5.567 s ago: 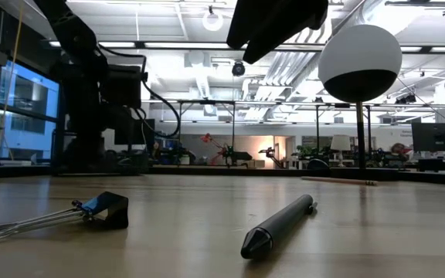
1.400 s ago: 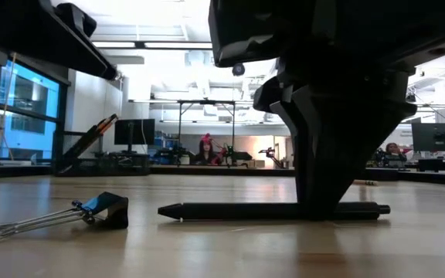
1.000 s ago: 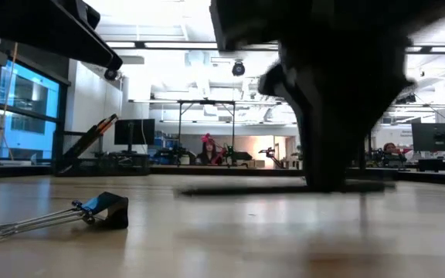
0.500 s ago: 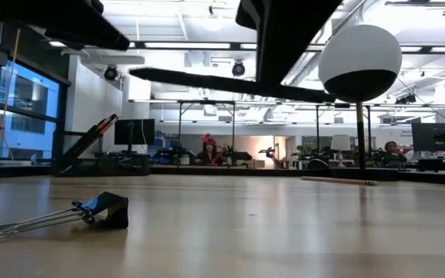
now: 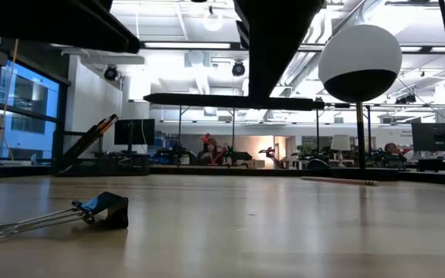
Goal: Pick and place office supplies into organizer
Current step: Put the black pen into the black desk organizer
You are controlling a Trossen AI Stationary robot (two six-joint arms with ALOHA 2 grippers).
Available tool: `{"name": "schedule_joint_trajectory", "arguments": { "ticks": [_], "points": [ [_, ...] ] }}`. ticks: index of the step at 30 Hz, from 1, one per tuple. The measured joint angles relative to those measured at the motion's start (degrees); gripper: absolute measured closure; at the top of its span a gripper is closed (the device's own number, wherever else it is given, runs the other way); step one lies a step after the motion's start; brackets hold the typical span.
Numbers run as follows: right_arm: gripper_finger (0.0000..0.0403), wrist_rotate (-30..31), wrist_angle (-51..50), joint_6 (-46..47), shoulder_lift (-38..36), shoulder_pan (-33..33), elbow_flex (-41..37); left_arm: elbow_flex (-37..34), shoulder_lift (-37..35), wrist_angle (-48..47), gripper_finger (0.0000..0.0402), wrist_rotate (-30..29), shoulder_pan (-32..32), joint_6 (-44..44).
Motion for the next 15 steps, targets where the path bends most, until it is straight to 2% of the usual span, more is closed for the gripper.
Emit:
{"name": "schedule_joint_trajectory", "arguments": {
  "ticks": [7, 11, 15],
  "points": [
    [0.0393, -0.8, 0.3, 3.5, 0.0, 0.0, 0.0, 0.0, 0.5, -1.8, 0.0235, -0.4, 1.1, 1.6],
    [0.0392, -2.4, 0.4, 5.5, -0.1, -0.2, 0.0, 0.0, 0.9, -0.5, 0.0200, -1.7, 0.9, 9.5],
    [0.0392, -4.6, 0.6, 7.1, -0.1, -1.1, 0.0, 0.2, 2.7, 2.1, 0.0194, -6.4, 0.9, 17.2]
  ]
}}
